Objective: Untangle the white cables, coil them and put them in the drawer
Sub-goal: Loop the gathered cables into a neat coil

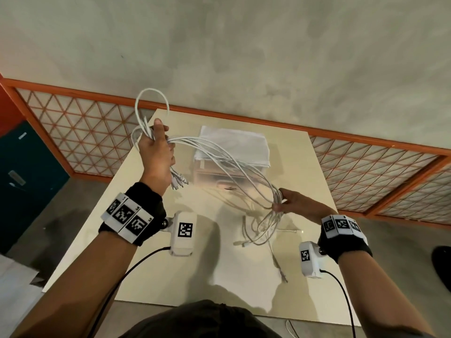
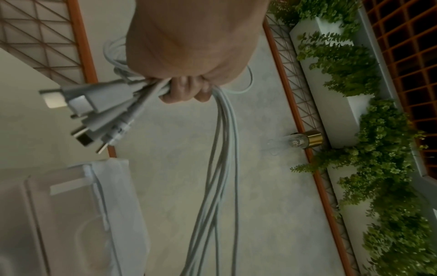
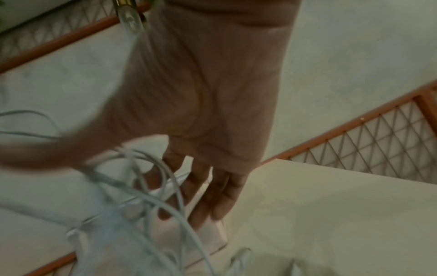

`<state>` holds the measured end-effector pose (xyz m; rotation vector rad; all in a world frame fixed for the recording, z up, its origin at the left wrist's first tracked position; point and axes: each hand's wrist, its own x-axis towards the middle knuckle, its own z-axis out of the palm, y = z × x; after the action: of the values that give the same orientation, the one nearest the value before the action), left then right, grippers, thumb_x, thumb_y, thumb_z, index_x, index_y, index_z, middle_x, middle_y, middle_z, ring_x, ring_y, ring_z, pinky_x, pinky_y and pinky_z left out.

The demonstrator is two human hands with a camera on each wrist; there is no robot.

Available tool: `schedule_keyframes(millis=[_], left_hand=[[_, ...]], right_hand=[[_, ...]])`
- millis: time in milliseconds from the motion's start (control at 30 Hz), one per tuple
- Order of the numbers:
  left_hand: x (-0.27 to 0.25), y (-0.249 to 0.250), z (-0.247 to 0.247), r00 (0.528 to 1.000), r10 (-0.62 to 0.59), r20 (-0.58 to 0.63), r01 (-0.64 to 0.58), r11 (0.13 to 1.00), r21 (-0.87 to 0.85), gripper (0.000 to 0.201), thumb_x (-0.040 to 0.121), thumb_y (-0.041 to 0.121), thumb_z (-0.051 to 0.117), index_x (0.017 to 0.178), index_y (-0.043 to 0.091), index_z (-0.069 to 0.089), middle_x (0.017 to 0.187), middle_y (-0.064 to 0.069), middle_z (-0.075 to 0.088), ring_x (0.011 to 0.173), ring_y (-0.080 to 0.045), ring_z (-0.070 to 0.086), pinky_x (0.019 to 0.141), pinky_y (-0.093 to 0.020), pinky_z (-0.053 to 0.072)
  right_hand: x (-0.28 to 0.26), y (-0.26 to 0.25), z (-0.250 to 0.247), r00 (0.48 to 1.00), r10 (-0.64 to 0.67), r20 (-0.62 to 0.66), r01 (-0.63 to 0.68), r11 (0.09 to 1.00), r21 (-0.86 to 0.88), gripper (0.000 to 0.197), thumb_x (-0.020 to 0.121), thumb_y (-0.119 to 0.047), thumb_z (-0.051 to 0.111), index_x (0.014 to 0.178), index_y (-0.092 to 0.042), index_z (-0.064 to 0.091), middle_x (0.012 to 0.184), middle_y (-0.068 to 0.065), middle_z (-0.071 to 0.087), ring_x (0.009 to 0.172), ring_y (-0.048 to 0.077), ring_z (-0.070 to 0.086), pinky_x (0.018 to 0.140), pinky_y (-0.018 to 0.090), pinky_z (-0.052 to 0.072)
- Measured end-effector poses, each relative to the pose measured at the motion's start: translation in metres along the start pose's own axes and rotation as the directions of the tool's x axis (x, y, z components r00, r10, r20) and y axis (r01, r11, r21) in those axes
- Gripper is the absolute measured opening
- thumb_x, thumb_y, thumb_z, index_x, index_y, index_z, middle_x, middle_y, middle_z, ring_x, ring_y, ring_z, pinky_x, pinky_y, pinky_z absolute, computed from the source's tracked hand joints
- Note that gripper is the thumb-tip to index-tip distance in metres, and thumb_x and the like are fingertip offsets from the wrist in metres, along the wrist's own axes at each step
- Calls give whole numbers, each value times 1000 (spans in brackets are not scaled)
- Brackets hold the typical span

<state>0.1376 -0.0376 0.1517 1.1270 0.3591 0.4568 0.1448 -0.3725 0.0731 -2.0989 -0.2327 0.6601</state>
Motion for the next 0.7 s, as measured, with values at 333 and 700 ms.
schedule_keyframes(millis=[333, 700], left_hand=[[6, 7, 1, 999, 26, -46, -27, 1000, -16, 34, 101, 37, 41, 73, 19, 47, 39, 13, 33, 31, -1, 25, 33, -13, 17], [9, 10, 8, 998, 38, -50, -40, 998, -44, 33, 100, 37, 43, 73, 19, 47, 45, 11, 32, 30, -1, 24, 34, -12, 17]], right_hand=[[4, -5, -1, 959, -98, -266, 115, 992, 49, 32, 80, -25, 72, 78, -2, 50, 67, 8, 53, 69, 18, 51, 62, 30, 32], [7, 9, 15, 973, 53, -227, -80, 991, -110, 56, 83, -70, 44, 82, -18, 66, 94, -2, 69, 90, 12, 62, 80, 25, 46]])
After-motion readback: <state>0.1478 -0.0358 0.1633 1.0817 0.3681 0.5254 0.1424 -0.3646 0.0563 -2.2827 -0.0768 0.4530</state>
